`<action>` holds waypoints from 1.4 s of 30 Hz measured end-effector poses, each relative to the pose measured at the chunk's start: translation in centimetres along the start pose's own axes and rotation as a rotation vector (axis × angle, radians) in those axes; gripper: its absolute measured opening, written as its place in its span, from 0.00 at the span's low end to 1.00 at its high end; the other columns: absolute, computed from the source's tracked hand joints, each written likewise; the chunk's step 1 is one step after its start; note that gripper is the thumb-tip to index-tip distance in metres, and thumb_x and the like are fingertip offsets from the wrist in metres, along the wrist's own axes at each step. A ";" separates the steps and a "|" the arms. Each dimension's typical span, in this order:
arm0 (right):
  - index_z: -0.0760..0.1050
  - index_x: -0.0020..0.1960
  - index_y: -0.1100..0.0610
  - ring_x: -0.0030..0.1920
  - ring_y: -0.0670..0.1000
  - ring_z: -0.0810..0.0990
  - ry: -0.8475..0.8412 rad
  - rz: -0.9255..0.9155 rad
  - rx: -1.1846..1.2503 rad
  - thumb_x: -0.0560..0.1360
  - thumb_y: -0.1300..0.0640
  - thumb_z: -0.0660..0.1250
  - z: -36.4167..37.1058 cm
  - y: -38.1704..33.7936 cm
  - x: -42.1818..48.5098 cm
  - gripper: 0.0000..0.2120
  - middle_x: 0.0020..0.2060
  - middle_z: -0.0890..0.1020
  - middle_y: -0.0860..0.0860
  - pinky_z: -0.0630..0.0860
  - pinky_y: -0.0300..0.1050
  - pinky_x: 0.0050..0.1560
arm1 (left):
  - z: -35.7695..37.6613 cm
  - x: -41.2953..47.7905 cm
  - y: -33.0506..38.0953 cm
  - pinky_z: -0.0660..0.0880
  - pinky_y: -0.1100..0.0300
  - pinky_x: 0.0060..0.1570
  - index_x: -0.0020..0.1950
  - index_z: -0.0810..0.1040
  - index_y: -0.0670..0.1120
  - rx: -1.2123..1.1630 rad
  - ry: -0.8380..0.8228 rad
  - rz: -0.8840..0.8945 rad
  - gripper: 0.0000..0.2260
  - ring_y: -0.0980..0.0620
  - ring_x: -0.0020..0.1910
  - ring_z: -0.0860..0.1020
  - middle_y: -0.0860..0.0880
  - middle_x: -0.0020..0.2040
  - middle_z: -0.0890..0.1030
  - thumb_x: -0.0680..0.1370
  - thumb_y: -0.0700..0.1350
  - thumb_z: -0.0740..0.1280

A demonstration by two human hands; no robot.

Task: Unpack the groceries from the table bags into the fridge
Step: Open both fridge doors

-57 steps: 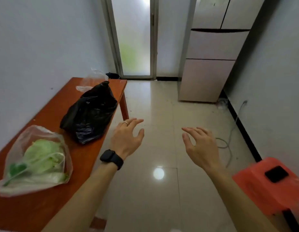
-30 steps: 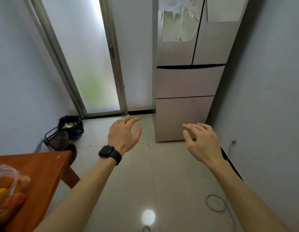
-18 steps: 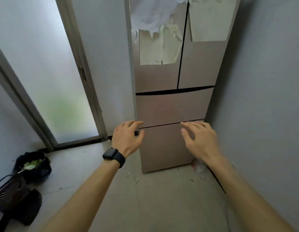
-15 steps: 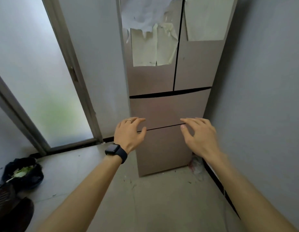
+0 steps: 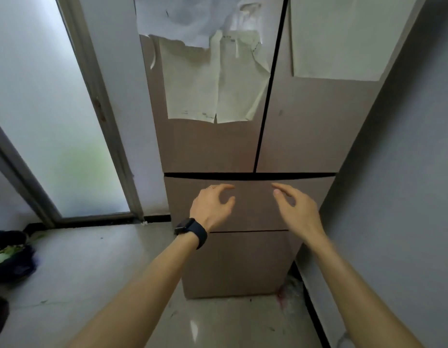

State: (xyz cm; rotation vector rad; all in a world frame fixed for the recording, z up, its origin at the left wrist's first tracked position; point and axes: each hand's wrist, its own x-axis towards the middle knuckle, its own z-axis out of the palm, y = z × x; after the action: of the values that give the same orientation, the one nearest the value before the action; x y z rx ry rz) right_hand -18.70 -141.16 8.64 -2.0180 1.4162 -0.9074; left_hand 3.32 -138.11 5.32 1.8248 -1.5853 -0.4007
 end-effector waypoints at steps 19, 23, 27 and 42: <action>0.58 0.79 0.56 0.73 0.59 0.68 0.197 0.918 1.750 0.72 0.36 0.71 6.8 6.9 18.8 0.46 0.74 0.67 0.59 0.67 0.56 0.73 | 9.1 13.5 1.1 0.66 0.49 0.71 0.78 0.62 0.48 -1.631 0.345 -0.758 0.35 0.46 0.71 0.70 0.47 0.75 0.68 0.76 0.59 0.70; 0.58 0.79 0.54 0.73 0.58 0.67 0.229 0.884 1.823 0.69 0.41 0.76 7.4 6.6 19.7 0.46 0.74 0.67 0.58 0.64 0.54 0.75 | 9.3 16.0 1.3 0.64 0.49 0.74 0.80 0.56 0.45 -1.841 0.386 -0.778 0.43 0.46 0.76 0.63 0.45 0.79 0.60 0.73 0.59 0.73; 0.58 0.79 0.55 0.71 0.57 0.69 0.205 0.833 1.789 0.69 0.45 0.78 7.9 7.4 19.5 0.46 0.72 0.69 0.58 0.67 0.55 0.73 | 10.2 16.7 1.6 0.65 0.49 0.73 0.80 0.56 0.46 -1.847 0.370 -0.724 0.47 0.46 0.76 0.62 0.44 0.77 0.63 0.69 0.59 0.77; 0.63 0.77 0.53 0.72 0.62 0.69 0.067 0.839 1.626 0.66 0.34 0.75 5.4 8.0 16.1 0.47 0.73 0.69 0.60 0.78 0.69 0.55 | 9.2 12.1 1.7 0.77 0.46 0.61 0.74 0.62 0.38 -1.516 0.440 -0.701 0.45 0.45 0.61 0.79 0.43 0.66 0.77 0.68 0.60 0.78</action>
State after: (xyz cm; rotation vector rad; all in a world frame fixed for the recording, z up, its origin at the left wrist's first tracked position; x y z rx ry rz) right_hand -15.71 -158.79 3.03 -0.1609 0.7763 -1.0787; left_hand -1.23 -152.36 2.15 0.9736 -0.0245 -1.0348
